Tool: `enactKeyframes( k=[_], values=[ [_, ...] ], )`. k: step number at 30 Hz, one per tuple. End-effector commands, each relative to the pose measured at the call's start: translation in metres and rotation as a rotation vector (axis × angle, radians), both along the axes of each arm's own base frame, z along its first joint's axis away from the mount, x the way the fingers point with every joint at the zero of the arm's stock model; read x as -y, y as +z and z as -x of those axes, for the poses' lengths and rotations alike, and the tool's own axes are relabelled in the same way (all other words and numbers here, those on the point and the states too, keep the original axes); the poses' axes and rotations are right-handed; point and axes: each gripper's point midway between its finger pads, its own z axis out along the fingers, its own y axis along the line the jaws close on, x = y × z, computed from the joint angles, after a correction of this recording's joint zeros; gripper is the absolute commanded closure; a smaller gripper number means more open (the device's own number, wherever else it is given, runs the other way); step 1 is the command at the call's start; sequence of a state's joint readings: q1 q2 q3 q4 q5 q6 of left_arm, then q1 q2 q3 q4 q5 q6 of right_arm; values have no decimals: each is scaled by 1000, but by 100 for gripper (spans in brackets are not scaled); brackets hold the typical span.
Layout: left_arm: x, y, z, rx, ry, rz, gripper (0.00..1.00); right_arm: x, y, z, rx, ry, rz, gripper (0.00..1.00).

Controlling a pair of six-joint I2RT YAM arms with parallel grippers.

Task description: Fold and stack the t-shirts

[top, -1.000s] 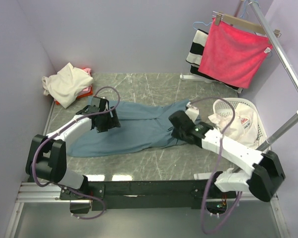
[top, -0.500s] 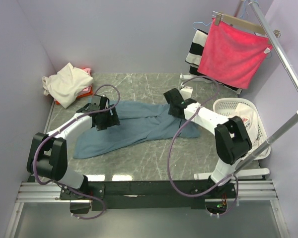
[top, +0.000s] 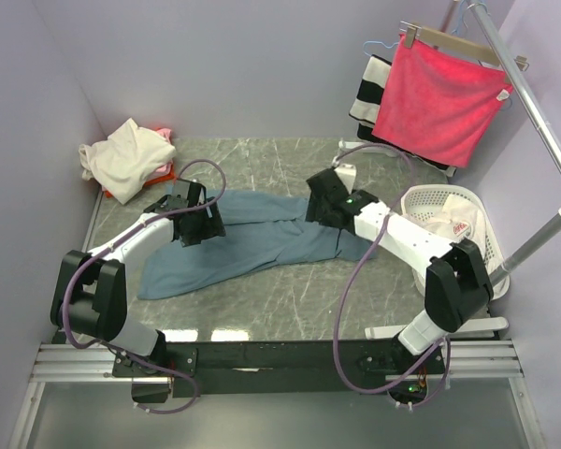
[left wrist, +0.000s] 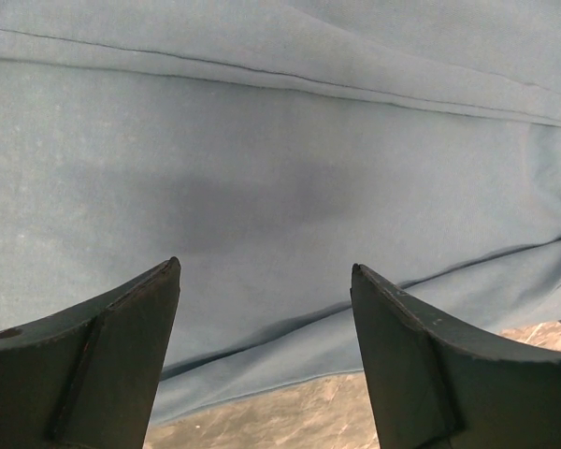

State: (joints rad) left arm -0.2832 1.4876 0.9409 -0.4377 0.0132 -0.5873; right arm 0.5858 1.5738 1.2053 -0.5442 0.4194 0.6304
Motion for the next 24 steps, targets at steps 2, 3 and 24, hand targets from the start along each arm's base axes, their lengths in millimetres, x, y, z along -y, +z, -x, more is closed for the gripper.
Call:
enactKeyframes(
  k=[2, 3, 24],
  values=[
    [-6, 2, -4, 27, 23, -32, 20, -22, -26, 28, -96, 31, 17, 27],
    [-10, 0, -4, 25, 39, -52, 19, -24, -30, 30, -107, 32, 25, 28],
    [-33, -12, 7, -1, 124, -132, 0, -28, -76, 50, -201, 8, 81, 55]
  ],
)
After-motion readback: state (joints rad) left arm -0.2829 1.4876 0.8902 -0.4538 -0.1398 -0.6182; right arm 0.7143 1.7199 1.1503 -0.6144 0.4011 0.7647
